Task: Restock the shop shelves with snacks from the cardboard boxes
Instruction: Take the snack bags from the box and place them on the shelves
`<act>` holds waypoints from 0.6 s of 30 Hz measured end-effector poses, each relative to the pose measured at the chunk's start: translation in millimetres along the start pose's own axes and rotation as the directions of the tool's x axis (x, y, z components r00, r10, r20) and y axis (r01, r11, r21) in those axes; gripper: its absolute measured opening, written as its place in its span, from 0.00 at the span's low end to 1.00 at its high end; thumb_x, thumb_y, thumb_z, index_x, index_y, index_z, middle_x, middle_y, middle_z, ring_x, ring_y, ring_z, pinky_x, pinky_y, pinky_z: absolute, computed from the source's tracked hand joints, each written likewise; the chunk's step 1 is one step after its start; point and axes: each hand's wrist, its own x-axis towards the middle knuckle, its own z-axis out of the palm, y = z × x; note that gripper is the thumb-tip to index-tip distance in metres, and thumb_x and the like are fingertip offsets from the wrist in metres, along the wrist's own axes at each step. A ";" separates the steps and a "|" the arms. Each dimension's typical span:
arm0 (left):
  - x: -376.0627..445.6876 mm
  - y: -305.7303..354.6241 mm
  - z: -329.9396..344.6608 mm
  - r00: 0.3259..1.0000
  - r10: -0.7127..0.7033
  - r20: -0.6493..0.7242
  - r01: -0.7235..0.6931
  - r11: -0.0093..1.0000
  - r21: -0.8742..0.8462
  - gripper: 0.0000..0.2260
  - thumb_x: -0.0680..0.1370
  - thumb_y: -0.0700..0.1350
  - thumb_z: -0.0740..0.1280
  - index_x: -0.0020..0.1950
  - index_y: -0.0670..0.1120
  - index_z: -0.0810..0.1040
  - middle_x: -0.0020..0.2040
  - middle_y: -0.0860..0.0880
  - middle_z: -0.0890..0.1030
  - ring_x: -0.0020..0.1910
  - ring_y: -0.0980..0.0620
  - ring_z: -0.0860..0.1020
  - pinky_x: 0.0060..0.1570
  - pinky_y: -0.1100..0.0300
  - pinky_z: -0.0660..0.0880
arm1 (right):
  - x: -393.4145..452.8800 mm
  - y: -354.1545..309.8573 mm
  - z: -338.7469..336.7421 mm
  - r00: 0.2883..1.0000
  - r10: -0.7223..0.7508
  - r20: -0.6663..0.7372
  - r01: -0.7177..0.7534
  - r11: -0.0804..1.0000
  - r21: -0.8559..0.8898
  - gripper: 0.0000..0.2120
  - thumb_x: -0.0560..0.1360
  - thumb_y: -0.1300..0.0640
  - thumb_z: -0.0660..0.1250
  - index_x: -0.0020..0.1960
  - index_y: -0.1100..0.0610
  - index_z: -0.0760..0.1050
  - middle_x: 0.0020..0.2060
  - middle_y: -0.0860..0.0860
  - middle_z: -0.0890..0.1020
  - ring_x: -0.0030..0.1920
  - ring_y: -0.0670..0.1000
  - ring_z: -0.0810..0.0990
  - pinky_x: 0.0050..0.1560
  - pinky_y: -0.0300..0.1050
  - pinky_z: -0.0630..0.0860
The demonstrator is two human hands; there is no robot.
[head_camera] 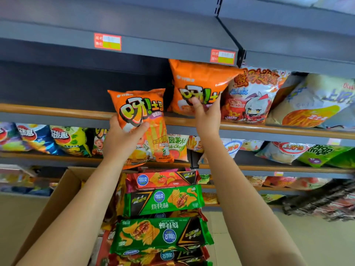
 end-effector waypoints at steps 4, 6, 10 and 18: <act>4.3 -5.6 2.4 1.000 0.000 0.013 0.000 1.000 -0.004 0.32 0.69 0.66 0.73 0.67 0.56 0.67 0.56 0.60 0.78 0.58 0.52 0.77 0.59 0.47 0.75 | 44.9 3.5 8.0 0.993 0.092 0.076 -0.086 0.994 -0.073 0.31 0.78 0.50 0.69 0.76 0.53 0.60 0.63 0.48 0.79 0.62 0.49 0.78 0.59 0.42 0.74; 6.4 -7.2 3.6 1.000 -0.002 0.015 0.002 1.000 0.006 0.33 0.68 0.68 0.73 0.67 0.57 0.67 0.59 0.58 0.79 0.60 0.50 0.78 0.61 0.43 0.75 | 67.9 -1.4 12.7 0.984 0.166 0.070 -0.156 0.980 -0.125 0.37 0.78 0.48 0.68 0.80 0.55 0.54 0.70 0.53 0.74 0.68 0.56 0.74 0.63 0.48 0.72; 10.3 -9.7 3.4 1.000 0.009 0.018 -0.010 1.000 0.020 0.33 0.68 0.69 0.72 0.67 0.57 0.67 0.58 0.59 0.79 0.61 0.49 0.78 0.61 0.43 0.75 | 106.3 3.3 19.9 0.977 0.207 0.049 -0.197 0.968 -0.157 0.27 0.79 0.52 0.68 0.74 0.57 0.65 0.59 0.50 0.79 0.58 0.51 0.78 0.47 0.37 0.68; 4.3 2.9 4.5 0.977 0.122 0.175 -0.088 0.978 -0.190 0.22 0.72 0.54 0.76 0.64 0.58 0.74 0.53 0.65 0.81 0.49 0.73 0.77 0.45 0.72 0.73 | 107.3 7.7 23.6 0.990 0.137 -0.038 -0.142 0.966 -0.218 0.35 0.75 0.45 0.72 0.76 0.54 0.63 0.67 0.53 0.76 0.68 0.55 0.74 0.62 0.44 0.70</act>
